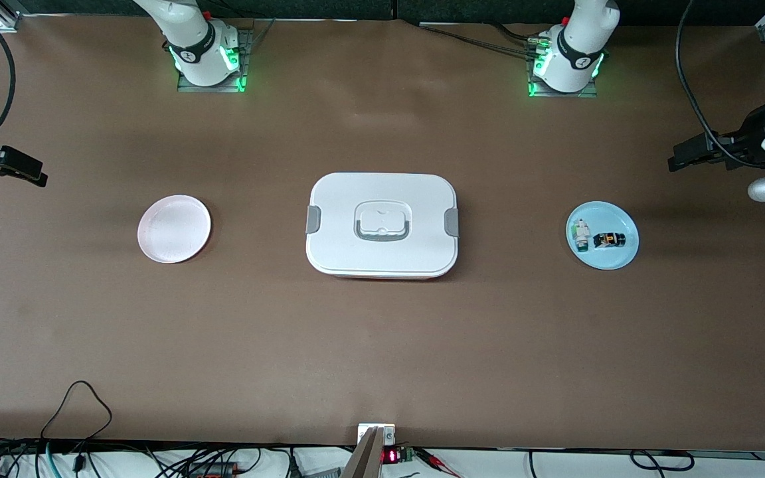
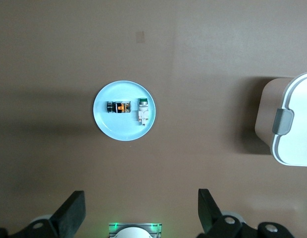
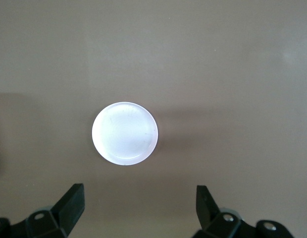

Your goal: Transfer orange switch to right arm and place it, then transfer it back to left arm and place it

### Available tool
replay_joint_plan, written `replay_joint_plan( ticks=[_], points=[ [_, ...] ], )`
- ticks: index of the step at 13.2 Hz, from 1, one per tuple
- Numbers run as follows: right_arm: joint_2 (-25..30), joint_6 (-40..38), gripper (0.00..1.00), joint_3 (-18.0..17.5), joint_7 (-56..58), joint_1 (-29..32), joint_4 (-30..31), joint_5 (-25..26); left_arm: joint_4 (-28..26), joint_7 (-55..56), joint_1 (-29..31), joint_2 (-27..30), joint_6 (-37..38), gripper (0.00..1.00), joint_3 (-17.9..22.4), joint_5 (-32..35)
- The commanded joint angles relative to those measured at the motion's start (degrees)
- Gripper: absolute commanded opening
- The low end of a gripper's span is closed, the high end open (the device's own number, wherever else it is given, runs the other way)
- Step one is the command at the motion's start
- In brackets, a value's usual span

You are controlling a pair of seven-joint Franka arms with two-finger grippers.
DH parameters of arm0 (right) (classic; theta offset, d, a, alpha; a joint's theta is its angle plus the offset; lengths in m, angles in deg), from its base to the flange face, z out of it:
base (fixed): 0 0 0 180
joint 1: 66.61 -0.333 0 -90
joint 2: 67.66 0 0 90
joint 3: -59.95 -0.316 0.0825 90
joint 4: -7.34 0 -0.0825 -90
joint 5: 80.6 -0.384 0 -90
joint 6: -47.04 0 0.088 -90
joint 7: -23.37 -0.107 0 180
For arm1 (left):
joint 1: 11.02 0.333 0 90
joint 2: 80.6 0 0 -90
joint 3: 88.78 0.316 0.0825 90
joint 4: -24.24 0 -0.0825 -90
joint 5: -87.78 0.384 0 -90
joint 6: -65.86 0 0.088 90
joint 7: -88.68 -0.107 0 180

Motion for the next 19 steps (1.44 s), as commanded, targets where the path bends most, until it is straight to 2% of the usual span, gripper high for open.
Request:
replay_joint_plan(
  ticks=[1, 6, 9, 19],
  points=[
    [0.2, -2.2, 1.0, -1.1, -1.7, 0.4, -1.1, -0.3, -1.5, -1.4, -4.8, 2.3, -0.5, 1.0, 1.2, 5.9],
    [0.1, -3.7, 1.0, -1.0, -2.8, 0.5, -1.3, -0.6, -1.0, -1.9, -3.8, 1.6, -0.4, 1.0, 1.1, 2.7],
    [0.1, -3.4, 1.0, -1.0, -2.8, 0.5, -1.4, -0.7, -1.7, -4.4, -1.0, 1.7, -0.6, 1.0, 0.7, -0.1],
    [0.1, -3.7, 1.0, -0.9, -2.2, 0.5, -1.4, -0.6, -1.0, -4.5, -1.2, 0.4, -1.2, 1.0, 0.6, 0.5]
  ],
)
